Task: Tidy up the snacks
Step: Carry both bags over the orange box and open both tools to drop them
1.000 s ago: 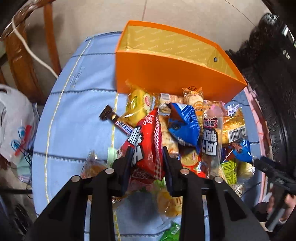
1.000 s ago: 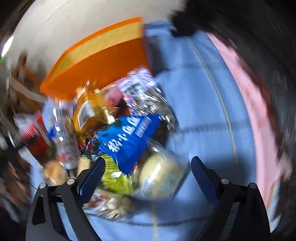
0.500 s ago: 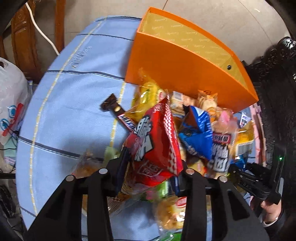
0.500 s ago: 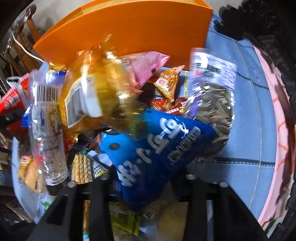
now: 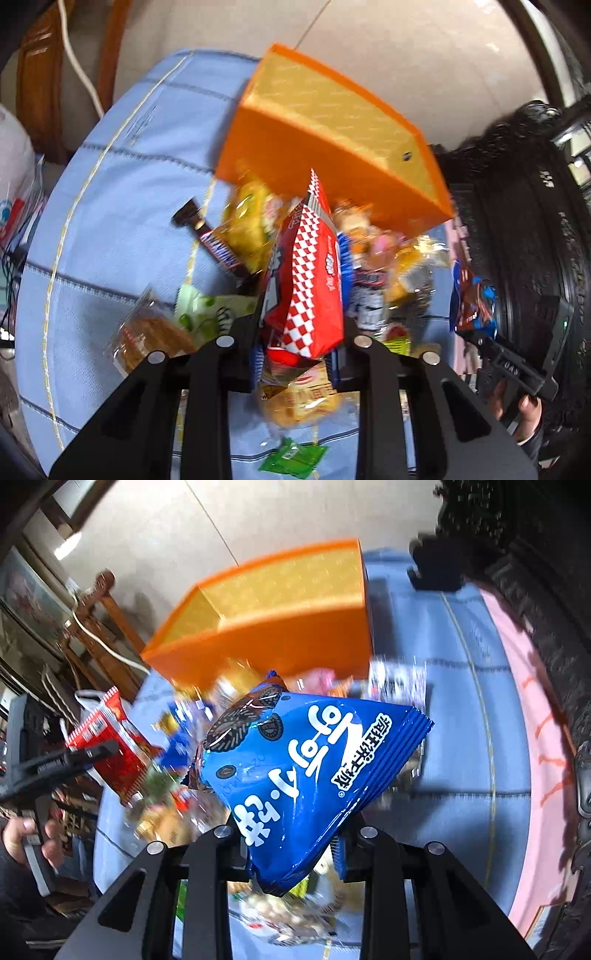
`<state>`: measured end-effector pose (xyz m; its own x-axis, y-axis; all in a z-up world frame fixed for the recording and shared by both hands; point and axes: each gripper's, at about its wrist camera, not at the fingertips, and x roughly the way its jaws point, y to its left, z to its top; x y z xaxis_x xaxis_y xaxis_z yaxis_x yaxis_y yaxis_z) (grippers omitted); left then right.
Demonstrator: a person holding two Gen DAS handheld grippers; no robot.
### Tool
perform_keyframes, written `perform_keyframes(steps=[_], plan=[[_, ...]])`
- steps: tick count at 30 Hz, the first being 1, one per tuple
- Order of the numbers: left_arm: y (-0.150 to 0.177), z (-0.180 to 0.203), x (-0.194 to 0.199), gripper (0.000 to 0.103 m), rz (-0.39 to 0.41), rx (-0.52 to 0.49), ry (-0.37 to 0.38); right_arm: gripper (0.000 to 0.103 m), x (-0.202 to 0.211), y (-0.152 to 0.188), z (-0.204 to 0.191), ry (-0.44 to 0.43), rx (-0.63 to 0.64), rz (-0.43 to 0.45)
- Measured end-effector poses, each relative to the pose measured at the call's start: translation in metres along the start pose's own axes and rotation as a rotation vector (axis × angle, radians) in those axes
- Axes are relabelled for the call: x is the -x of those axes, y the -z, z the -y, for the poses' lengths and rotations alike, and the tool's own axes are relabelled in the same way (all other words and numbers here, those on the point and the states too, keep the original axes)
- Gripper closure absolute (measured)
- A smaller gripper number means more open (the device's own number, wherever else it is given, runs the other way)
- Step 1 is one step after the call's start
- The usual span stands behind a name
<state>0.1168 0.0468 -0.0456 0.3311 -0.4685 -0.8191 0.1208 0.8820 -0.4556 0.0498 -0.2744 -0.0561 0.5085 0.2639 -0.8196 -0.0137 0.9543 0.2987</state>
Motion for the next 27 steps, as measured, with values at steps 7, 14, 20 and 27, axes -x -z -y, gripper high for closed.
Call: perform_keyframes(steps=[7,14,20,27], plan=[[-0.036,0.037,0.017,0.078,0.063,-0.037,0.08,0.073,0.022,-0.049,-0.027,-0.078,0.016,0.117],[-0.123,0.072,-0.008,0.078,0.118,-0.065,0.079,0.073,-0.011,-0.126,-0.026,-0.146,-0.035,0.143],[-0.173,0.085,-0.052,0.078,0.091,-0.046,-0.003,0.073,-0.051,-0.167,-0.03,-0.099,-0.056,0.102],[-0.168,0.086,-0.071,0.015,0.121,-0.032,-0.178,0.025,-0.071,-0.162,-0.03,0.116,-0.068,0.119]])
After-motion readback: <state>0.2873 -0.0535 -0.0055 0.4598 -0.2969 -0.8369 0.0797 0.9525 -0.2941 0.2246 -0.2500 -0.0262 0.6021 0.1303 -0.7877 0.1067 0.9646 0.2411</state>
